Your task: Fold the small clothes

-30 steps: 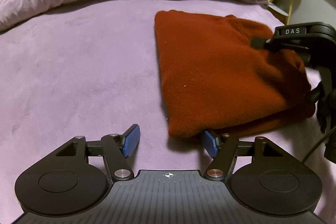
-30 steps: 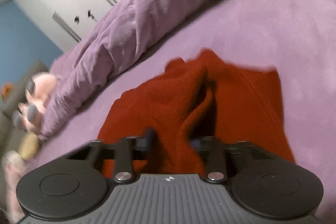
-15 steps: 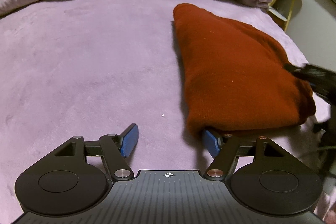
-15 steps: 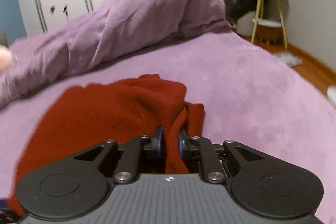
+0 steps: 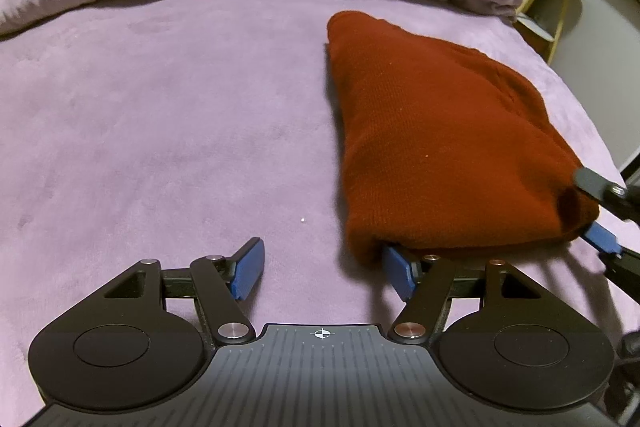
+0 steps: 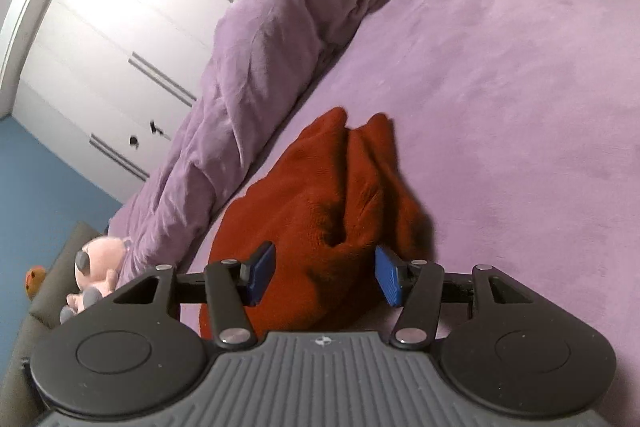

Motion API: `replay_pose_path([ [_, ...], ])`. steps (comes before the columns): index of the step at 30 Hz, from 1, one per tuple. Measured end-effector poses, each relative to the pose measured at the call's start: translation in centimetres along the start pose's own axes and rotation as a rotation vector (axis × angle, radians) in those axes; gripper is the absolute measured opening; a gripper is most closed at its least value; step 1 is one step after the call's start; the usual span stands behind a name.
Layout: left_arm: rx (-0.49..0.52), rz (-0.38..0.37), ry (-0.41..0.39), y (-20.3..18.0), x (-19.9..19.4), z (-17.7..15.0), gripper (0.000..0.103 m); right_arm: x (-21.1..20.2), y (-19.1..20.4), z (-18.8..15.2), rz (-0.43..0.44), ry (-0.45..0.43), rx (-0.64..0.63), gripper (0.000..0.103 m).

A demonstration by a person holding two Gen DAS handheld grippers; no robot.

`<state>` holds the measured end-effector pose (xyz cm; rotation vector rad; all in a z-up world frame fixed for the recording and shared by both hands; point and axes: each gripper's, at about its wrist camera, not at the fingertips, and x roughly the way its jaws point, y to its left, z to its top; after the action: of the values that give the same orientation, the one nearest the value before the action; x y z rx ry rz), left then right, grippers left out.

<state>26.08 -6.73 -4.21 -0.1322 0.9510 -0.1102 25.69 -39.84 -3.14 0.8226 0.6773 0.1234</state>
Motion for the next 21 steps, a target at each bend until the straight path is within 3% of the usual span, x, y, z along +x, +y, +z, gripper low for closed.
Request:
replay_pose_path([
  [1, 0.005, 0.004, -0.003, -0.1, 0.0, 0.0, 0.07, 0.6, 0.3, 0.1, -0.006, 0.006, -0.01, 0.048],
  [2, 0.011, 0.01, -0.005, -0.2, -0.1, 0.0, 0.07, 1.1, 0.7, 0.3, -0.015, 0.012, -0.027, 0.028],
  [3, 0.015, 0.013, -0.006, -0.2, -0.1, 0.0, 0.07, 1.3, 0.9, 0.4, -0.013, 0.019, -0.032, 0.02],
  [4, 0.016, 0.02, -0.009, -0.1, -0.2, 0.0, 0.07, 1.2, 0.3, 0.6, 0.075, 0.028, 0.043, 0.02],
  [6, 0.014, 0.036, -0.009, 0.2, -0.1, 0.0, 0.07, 1.1, -2.8, 0.7, 0.347, 0.036, 0.342, 0.019],
  [7, 0.008, 0.03, -0.01, 0.3, -0.1, 0.0, 0.072, 1.2, -4.3, 0.4, 0.428, 0.02, 0.467, 0.019],
  [8, -0.001, 0.018, -0.01, 0.4, -0.1, 0.0, 0.072, 1.1, -5.2, 0.4, 0.41, 0.005, 0.5, 0.019],
  [11, -0.003, 0.015, 0.006, 0.3, 0.1, 0.0, 0.072, 1.1, -4.6, 0.7, 0.082, 0.021, 0.247, 0.018],
  [14, 0.019, 0.028, 0.002, 0.1, 0.0, 0.0, 0.072, 1.2, -4.4, 0.5, 0.071, 0.035, 0.224, 0.018],
  [21, 0.027, 0.027, 0.016, 0.4, -0.2, 0.1, 0.072, 0.7, -1.2, 1.1, -0.077, -0.015, -0.041, 0.018],
])
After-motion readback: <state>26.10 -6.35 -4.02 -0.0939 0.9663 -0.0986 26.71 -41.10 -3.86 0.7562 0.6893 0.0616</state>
